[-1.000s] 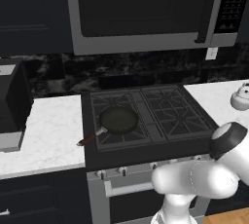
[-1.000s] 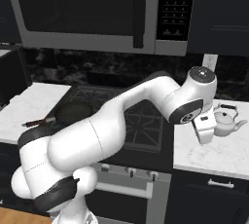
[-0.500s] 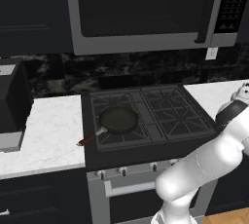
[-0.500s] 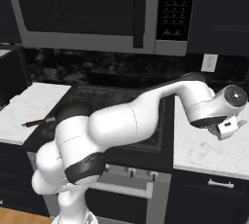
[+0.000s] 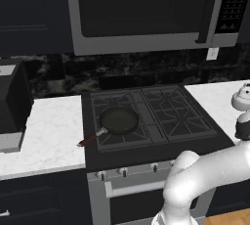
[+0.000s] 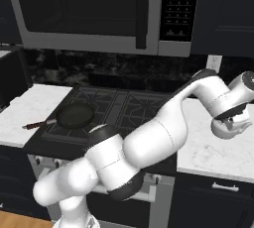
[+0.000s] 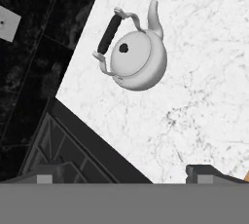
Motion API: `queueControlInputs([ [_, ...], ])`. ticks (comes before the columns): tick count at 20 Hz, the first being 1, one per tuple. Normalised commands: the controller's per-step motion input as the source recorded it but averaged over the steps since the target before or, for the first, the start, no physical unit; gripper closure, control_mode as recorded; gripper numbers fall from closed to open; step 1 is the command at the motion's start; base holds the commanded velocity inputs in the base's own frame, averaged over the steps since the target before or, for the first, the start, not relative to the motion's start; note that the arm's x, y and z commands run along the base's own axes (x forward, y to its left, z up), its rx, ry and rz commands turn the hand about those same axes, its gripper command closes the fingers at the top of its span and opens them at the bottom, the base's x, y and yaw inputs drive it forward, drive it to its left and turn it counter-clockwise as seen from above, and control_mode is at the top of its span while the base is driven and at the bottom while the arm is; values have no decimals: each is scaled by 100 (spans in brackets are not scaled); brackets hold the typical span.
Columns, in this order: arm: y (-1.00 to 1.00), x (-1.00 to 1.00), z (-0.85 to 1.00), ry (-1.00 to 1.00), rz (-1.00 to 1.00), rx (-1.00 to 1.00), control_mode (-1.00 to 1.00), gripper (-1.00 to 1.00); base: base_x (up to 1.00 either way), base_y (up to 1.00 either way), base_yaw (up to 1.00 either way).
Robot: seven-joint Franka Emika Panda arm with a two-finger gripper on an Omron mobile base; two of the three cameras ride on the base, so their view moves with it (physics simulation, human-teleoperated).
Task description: Pick the kettle from the counter and place it on a stove burner. Then turn the burner on.
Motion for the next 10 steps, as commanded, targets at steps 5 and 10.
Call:
queueControlInputs([
  [5,0,33,-41,0,-1,-4,-100,-100,0,0,0],
  [10,0,70,-30,0,-9,0,-100,-100,0,0,0],
])
